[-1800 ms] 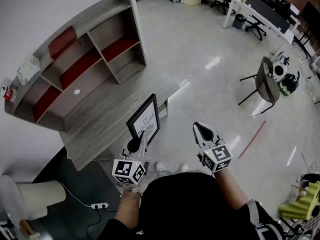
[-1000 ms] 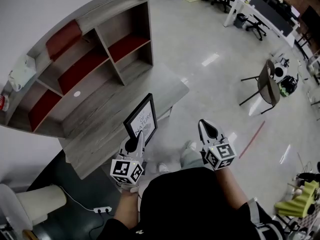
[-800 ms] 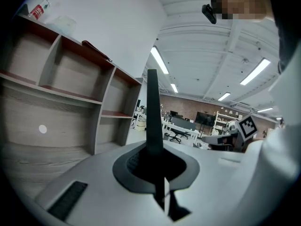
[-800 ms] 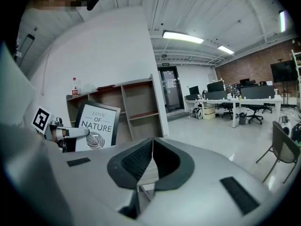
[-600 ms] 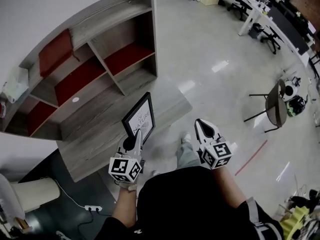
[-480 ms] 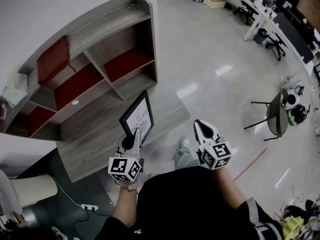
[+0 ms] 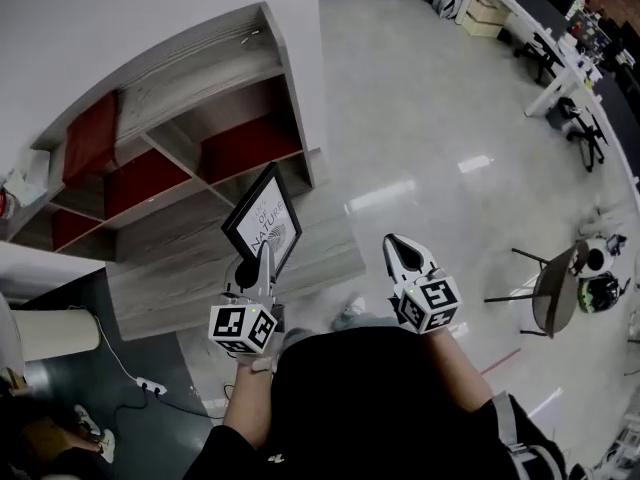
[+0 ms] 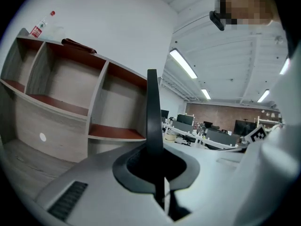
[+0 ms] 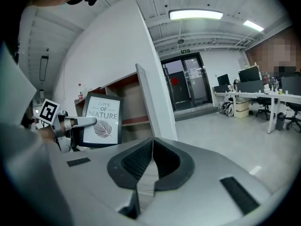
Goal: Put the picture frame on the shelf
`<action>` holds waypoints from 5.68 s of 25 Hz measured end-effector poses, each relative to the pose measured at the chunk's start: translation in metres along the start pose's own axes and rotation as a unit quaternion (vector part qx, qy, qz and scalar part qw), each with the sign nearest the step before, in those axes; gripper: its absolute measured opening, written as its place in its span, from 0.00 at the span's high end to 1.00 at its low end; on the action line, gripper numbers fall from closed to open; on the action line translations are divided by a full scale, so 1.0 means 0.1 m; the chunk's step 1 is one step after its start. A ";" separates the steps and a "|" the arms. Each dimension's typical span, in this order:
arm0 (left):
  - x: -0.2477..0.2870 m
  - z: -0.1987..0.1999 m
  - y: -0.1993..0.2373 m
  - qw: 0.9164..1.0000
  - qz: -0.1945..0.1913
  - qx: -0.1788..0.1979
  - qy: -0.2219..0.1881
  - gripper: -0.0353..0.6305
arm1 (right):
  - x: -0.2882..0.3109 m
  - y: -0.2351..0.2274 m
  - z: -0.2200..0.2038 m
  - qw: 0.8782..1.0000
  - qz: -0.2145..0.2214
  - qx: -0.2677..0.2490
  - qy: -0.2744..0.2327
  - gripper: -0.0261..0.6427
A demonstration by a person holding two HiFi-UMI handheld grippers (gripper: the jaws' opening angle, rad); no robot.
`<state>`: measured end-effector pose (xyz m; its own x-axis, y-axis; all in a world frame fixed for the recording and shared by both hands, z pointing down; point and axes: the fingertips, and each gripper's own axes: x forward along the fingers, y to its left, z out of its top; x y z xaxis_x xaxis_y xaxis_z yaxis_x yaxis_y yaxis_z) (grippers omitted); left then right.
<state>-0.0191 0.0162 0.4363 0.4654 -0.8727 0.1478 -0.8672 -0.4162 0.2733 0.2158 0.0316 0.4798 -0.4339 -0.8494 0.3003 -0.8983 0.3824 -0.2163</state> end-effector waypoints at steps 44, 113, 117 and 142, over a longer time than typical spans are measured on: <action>1.09 0.82 1.66 0.949 0.242 -0.015 -0.201 0.92 | 1.95 0.74 0.61 0.984 0.122 -0.112 0.071 0.96; 0.55 0.50 1.39 0.973 0.198 0.080 -0.086 0.72 | 1.72 1.03 0.39 0.984 0.141 -0.085 0.072 0.96; 0.37 0.46 1.31 0.982 0.164 0.068 -0.066 0.75 | 1.69 1.16 0.38 0.982 0.157 -0.082 0.068 0.96; -0.37 0.21 1.03 0.998 -0.025 0.050 0.037 0.93 | 1.39 1.98 0.36 0.954 0.264 -0.137 0.047 0.96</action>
<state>-0.1295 0.0007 0.4395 0.5176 -0.8301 0.2071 -0.8538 -0.4856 0.1875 -0.0200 -0.0236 0.4448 -0.8231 -0.4808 0.3021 -0.5318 0.8392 -0.1135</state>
